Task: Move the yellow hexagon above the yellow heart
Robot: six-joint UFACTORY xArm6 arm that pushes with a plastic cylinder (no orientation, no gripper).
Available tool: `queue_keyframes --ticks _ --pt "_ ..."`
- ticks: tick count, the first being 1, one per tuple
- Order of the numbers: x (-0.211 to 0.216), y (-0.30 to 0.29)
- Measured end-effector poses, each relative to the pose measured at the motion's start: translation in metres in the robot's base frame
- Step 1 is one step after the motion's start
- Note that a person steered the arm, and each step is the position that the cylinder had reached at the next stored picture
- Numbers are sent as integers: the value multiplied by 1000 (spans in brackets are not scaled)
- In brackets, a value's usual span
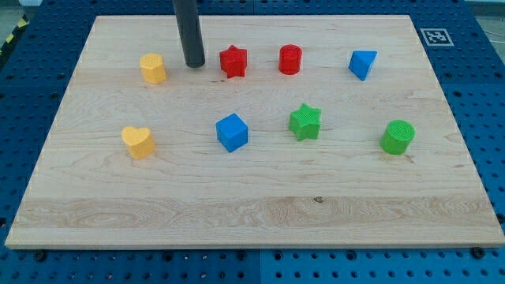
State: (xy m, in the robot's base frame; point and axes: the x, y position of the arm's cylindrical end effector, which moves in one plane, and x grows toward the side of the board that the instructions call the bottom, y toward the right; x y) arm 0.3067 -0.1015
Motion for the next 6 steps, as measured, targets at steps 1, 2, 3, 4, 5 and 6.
queue_keyframes --ticks 1,2,3,4,5,6 --pt "-15 -12" --pt "-12 -31" --pt "-6 -48" --pt "0 -65" --pt "16 -81" --pt "22 -91"
